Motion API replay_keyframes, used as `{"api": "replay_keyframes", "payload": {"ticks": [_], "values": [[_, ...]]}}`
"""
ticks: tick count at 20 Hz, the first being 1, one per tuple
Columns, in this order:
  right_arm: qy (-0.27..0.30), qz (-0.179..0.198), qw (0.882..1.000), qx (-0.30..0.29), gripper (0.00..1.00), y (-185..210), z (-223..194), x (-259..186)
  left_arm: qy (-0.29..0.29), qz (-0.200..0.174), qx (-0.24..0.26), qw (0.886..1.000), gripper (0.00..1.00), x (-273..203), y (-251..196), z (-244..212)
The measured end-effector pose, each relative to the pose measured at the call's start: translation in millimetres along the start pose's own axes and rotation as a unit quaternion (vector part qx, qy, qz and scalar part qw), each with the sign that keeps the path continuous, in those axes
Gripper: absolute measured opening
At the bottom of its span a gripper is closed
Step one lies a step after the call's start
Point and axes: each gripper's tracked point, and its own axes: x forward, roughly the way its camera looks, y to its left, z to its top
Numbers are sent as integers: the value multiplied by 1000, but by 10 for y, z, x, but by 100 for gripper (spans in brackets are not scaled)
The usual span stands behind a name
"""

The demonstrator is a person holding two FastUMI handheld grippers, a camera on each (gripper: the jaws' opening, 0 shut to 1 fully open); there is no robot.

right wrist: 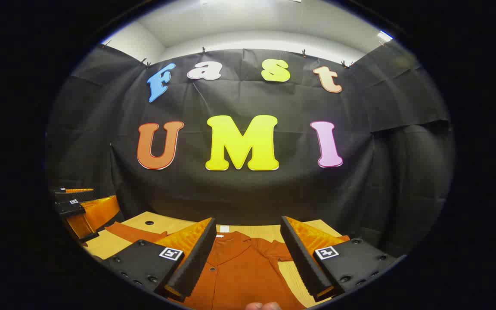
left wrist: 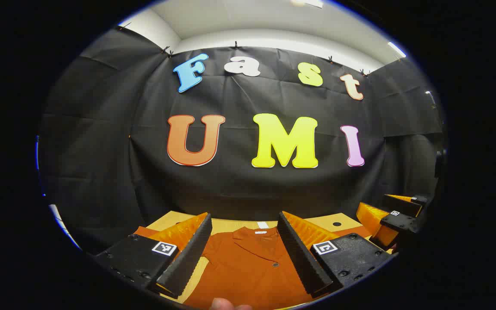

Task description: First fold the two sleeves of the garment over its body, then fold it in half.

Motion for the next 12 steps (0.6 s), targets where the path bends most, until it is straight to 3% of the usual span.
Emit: {"api": "replay_keyframes", "payload": {"ticks": [12], "values": [[-7, 4, 1000, 2, 95, 34, 49, -16, -8, -4, 5, 1000, 99, -21, 5, 58]]}}
